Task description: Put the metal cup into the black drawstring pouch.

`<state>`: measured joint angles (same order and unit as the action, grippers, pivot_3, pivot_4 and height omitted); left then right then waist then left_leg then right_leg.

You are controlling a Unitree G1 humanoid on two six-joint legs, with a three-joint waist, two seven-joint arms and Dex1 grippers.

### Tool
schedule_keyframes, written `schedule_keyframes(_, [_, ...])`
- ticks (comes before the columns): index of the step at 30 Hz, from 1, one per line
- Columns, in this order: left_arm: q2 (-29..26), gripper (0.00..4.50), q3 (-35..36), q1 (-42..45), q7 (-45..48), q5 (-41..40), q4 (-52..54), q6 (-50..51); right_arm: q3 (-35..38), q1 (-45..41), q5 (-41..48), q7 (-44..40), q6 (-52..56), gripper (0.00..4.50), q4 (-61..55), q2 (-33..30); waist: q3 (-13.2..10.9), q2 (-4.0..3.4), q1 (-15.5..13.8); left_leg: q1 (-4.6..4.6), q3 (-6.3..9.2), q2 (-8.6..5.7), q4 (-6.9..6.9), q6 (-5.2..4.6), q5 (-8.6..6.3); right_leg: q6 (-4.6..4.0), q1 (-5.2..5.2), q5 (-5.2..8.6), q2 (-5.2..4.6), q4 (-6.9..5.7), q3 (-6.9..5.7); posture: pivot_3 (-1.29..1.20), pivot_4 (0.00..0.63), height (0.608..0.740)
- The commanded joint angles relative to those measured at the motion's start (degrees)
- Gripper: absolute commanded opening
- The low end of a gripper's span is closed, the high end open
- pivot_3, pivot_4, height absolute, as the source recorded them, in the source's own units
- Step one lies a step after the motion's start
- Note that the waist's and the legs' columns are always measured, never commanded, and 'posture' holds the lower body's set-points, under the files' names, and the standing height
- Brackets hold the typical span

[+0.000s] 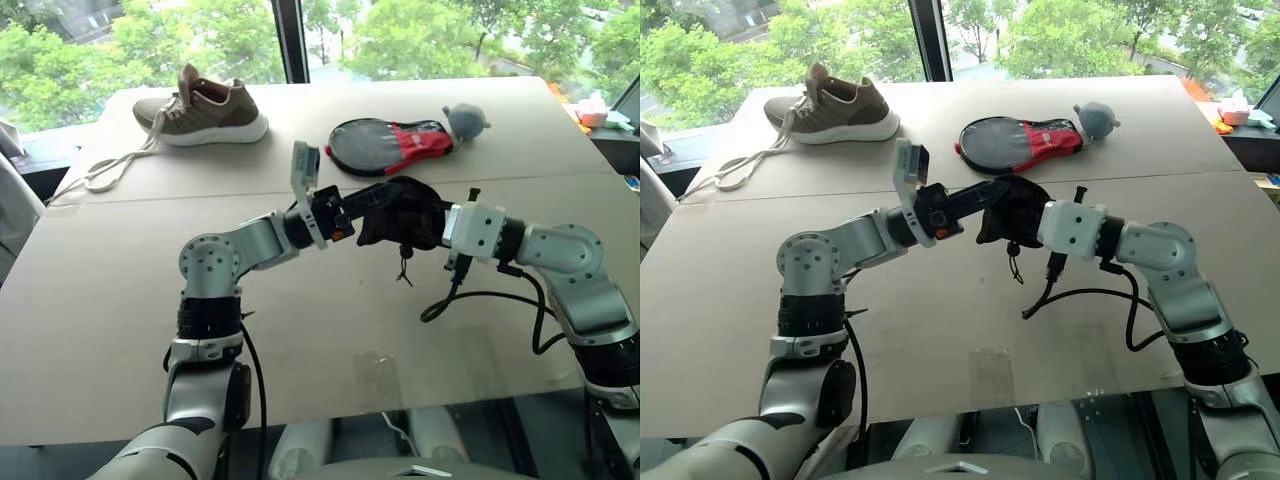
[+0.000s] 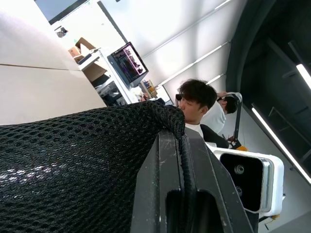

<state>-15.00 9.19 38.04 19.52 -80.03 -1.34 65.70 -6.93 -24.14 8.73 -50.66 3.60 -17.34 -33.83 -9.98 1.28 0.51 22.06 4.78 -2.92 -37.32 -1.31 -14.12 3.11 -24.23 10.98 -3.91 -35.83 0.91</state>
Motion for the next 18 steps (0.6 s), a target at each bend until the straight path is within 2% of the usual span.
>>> schedule_keyframes(1, [0.6,0.0,1.1,0.4,0.2,-0.3,1.3,-1.0,6.6,1.5,11.8,0.8,8.7,1.28,-5.5,0.4,0.0,0.0,-0.1,0.01,0.01,0.0,0.0,0.0,0.0,0.0,0.0,0.0,-0.01,0.0,0.0,0.0,0.15,0.736])
schedule_keyframes(5, [1.0,0.0,1.3,0.3,0.3,0.1,1.2,-1.4,19.0,3.7,39.7,10.0,25.3,1.28,-7.4,5.4,0.0,0.0,-0.3,0.02,0.02,0.0,0.0,-0.01,-0.01,-0.01,0.0,-0.01,-0.04,0.0,0.0,0.0,0.15,0.736])
schedule_keyframes(9, [1.7,0.0,1.0,0.4,0.7,1.4,1.0,-1.7,23.3,14.3,46.4,2.9,30.8,1.28,-7.0,0.5,0.0,-0.01,-1.3,0.05,0.06,-0.02,0.01,-0.29,-0.17,-0.02,0.01,0.0,-0.04,0.03,-0.05,0.0,0.15,0.736])
schedule_keyframes(12, [2.2,0.0,1.2,0.9,0.6,1.7,0.8,-1.9,20.4,22.3,43.0,-3.6,30.5,1.28,-8.3,-4.4,0.0,-0.02,-1.4,0.08,0.05,-0.04,0.0,-0.33,-0.19,0.0,0.02,0.02,-0.05,0.06,-0.08,0.0,0.15,0.736])
schedule_keyframes(13, [2.4,0.0,1.3,1.3,0.6,2.0,0.8,-2.0,17.2,24.4,38.6,-4.1,28.9,1.28,-8.7,-5.8,0.0,-0.03,-1.2,0.11,0.02,-0.03,-0.01,-0.34,-0.2,0.0,0.01,0.01,-0.04,0.06,-0.07,0.0,0.15,0.736])
schedule_keyframes(16, [3.1,0.0,1.5,2.1,0.2,2.6,0.6,-2.4,7.5,24.6,23.7,0.4,22.5,1.28,-6.4,-5.4,0.0,-0.02,-0.4,-0.02,-0.24,0.02,-0.03,-0.35,-0.2,0.04,0.02,0.02,-0.01,0.05,0.1,0.0,0.15,0.736])
schedule_keyframes(18, [3.5,0.0,1.6,2.4,0.2,3.0,0.5,-2.6,3.3,22.2,18.2,4.0,20.1,1.28,-4.0,-2.3,0.0,-0.01,-0.1,-0.13,-0.27,0.08,-0.06,-0.33,-0.19,0.09,0.1,0.05,0.07,0.02,0.12,0.0,0.15,0.736])
